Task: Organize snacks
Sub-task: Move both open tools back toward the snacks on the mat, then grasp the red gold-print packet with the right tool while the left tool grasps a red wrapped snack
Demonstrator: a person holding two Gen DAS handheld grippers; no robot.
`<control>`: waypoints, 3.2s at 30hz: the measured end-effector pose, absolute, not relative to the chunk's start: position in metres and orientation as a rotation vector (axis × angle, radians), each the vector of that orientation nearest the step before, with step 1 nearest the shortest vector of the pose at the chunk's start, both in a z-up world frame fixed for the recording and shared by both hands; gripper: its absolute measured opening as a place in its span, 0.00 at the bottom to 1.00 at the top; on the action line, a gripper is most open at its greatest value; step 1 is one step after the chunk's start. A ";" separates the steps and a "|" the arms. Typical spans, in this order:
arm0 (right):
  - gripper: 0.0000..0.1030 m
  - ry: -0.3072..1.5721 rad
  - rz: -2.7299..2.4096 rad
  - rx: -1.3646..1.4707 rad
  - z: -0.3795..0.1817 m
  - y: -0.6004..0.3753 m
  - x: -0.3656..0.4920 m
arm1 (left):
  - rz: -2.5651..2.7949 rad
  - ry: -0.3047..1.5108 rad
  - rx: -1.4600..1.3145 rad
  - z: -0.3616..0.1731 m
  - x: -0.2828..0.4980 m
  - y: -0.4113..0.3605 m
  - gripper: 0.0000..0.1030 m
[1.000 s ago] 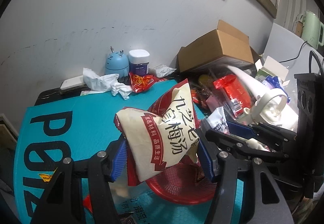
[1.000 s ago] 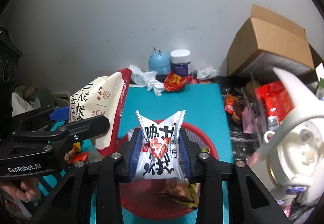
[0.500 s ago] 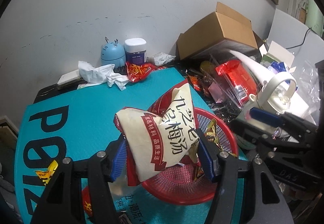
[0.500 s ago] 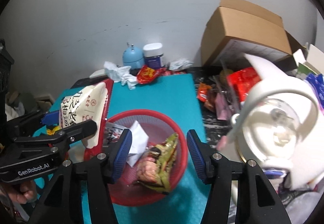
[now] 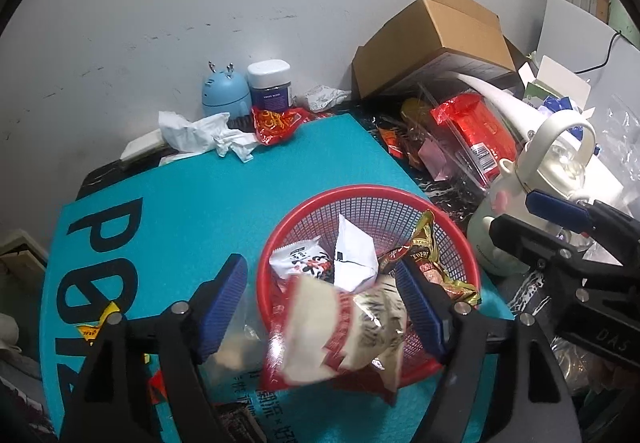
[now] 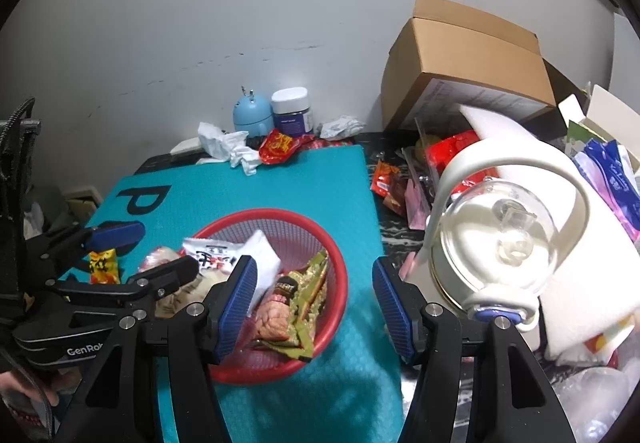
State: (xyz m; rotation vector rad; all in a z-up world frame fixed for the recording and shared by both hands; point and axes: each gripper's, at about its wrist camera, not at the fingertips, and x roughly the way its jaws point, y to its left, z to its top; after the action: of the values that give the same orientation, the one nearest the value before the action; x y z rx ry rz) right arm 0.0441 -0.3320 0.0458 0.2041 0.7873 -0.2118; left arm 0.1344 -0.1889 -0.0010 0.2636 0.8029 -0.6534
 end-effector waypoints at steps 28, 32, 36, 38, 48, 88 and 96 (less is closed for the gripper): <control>0.58 0.623 -0.025 0.113 0.116 -0.266 0.003 | -0.526 0.610 0.184 0.082 0.066 -0.117 0.74; 0.60 0.600 0.018 0.102 0.123 -0.252 -0.007 | -0.504 0.590 0.172 0.090 0.051 -0.105 0.74; 0.60 0.583 0.062 0.094 0.129 -0.239 -0.015 | -0.473 0.566 0.159 0.098 0.035 -0.091 0.74; 0.60 0.576 0.089 0.089 0.131 -0.232 -0.018 | -0.460 0.557 0.156 0.101 0.029 -0.086 0.74; 0.61 0.571 0.217 0.069 0.131 -0.197 -0.022 | -0.363 0.542 0.129 0.104 0.005 -0.045 0.74; 0.61 0.895 0.411 0.030 0.007 -0.104 0.087 | -0.252 0.832 -0.040 -0.010 0.097 0.058 0.74; 0.61 0.965 0.373 0.021 -0.025 -0.106 0.110 | -0.274 0.889 -0.026 -0.038 0.121 0.053 0.74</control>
State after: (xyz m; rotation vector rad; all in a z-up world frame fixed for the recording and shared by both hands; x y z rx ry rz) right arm 0.1098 -0.1064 -0.0246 0.0205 0.9653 0.3726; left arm 0.1205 0.0531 -0.0377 -0.0264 0.8891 -0.2744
